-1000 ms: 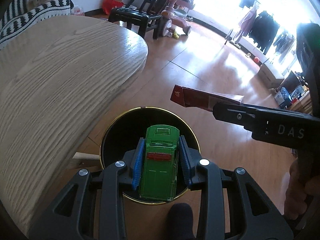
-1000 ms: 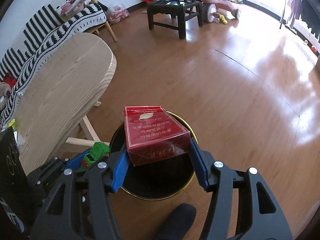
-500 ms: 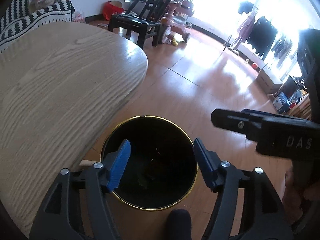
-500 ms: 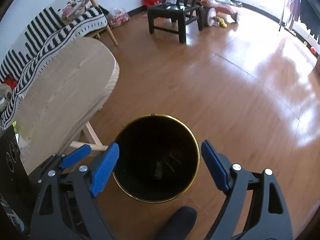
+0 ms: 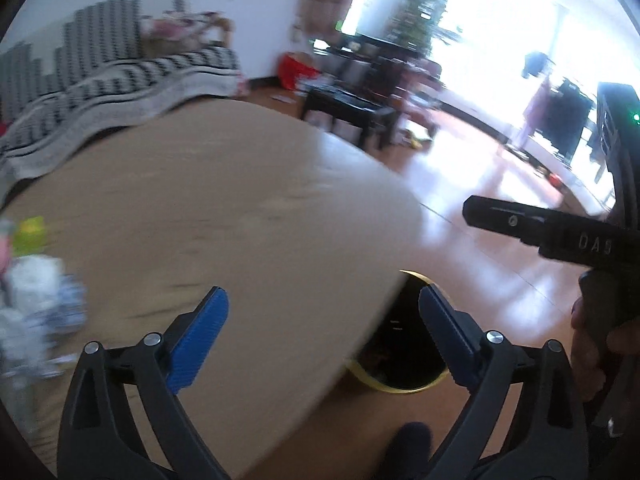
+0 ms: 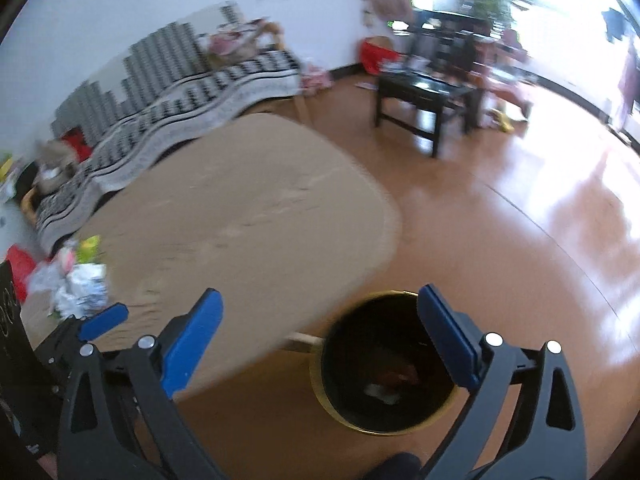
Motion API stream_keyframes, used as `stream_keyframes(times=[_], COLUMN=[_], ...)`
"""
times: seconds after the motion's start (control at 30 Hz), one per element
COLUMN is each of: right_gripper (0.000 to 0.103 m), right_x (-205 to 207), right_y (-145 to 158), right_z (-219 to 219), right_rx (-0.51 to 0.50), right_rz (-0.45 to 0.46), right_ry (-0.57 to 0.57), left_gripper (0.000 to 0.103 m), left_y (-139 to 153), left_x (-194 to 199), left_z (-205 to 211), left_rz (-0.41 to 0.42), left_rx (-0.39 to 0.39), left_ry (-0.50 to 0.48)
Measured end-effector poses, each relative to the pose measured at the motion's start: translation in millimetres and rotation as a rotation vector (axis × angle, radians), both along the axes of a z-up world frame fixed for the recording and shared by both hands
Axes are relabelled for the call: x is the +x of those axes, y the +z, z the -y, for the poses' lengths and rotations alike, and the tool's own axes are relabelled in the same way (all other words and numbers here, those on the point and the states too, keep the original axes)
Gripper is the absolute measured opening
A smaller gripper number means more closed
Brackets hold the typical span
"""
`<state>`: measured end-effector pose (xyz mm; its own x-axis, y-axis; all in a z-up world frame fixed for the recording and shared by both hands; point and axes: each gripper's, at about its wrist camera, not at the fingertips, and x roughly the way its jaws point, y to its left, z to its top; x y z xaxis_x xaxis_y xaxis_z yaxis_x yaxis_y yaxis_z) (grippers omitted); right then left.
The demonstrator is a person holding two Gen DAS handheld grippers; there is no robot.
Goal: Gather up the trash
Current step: 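Swing both tools back over the trash pile on the table, then grasp the green-and-white paper box with the left tool while the right tool grasps white tissue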
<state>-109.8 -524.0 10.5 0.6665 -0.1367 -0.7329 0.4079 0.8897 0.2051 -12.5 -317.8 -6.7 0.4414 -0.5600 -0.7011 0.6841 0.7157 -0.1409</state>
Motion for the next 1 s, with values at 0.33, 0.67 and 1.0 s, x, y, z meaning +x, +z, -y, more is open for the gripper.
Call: stream_keyframes(times=[0.33,0.67,1.0], right_gripper=[0.094,0.094,0.086], right_x=[100.0,157.9,199.2], right_y=[20.2,4.4,-42.0], right_z=[-153.2,-275.5,-353.4], right_rx=[-0.005,-0.057,-0.189], right_rz=[0.039,0.006,-0.095], right_ry=[0.317,0.566,0.730], left_gripper=[0.094,0.094,0.094], left_y=[12.3,-0.9,-48.5], left_x=[28.2,52.0,71.5], left_z=[-177.0,-266.2,-272.9], left_rz=[0.062,-0.004,-0.087], left_rx=[0.116,0.152,0.205], left_ry=[0.263,0.369,0.322])
